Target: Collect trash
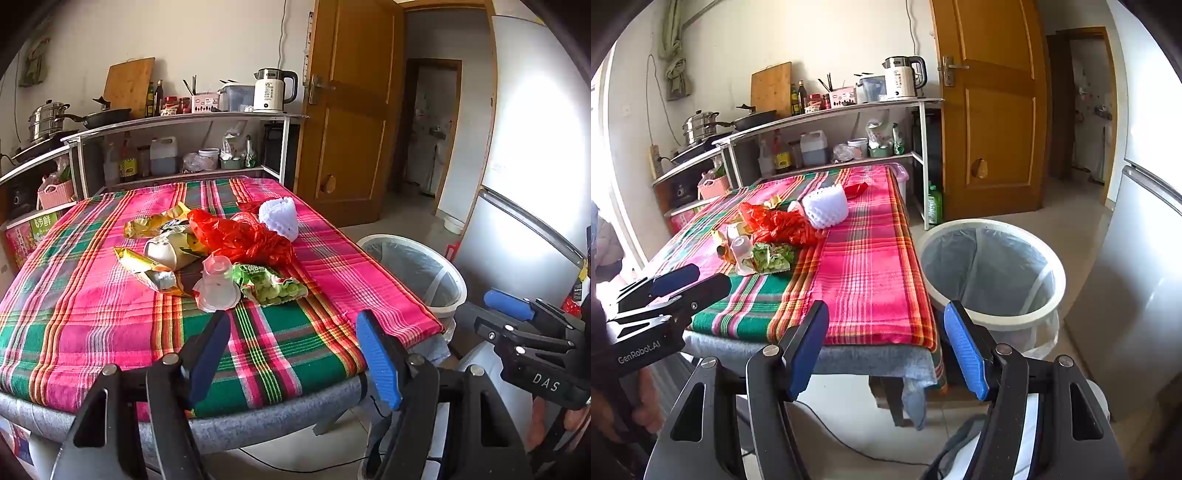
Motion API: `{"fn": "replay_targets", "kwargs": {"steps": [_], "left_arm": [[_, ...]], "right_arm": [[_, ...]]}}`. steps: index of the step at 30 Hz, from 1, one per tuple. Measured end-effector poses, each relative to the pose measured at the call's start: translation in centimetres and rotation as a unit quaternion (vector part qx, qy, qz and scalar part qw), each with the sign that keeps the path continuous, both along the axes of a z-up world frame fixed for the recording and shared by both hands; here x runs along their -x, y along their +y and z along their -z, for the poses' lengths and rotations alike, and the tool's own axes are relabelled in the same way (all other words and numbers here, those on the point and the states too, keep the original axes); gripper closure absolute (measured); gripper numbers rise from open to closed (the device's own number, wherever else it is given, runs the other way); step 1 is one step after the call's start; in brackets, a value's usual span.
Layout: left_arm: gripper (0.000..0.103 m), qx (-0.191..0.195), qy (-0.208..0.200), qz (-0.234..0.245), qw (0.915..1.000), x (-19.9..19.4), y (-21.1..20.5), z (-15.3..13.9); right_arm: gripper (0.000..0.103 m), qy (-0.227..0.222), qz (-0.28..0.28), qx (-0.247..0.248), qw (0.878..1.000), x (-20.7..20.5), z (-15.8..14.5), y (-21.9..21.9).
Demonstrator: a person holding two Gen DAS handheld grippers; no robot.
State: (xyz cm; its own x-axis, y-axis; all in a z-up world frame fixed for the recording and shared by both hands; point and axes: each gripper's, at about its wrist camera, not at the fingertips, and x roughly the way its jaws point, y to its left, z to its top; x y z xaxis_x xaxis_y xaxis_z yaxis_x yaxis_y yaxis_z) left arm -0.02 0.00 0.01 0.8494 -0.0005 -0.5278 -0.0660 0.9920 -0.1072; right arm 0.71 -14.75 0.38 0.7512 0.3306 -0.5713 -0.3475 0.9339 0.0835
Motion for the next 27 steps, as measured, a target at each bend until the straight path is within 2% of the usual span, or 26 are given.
{"fn": "replay_targets", "kwargs": {"steps": [20, 27], "left_arm": [[0.031, 0.018, 0.002, -0.002, 0.9998, 0.22, 0.4, 0.0], [0.031, 0.009, -0.001, -0.001, 1.0, 0.25, 0.13, -0.13]], "right_arm": [[0.037, -0.002, -0.001, 0.004, 1.0, 0.38, -0.21, 0.07], [0.037, -0.002, -0.001, 0.006, 1.0, 0.3, -0.11, 0.27]]}}
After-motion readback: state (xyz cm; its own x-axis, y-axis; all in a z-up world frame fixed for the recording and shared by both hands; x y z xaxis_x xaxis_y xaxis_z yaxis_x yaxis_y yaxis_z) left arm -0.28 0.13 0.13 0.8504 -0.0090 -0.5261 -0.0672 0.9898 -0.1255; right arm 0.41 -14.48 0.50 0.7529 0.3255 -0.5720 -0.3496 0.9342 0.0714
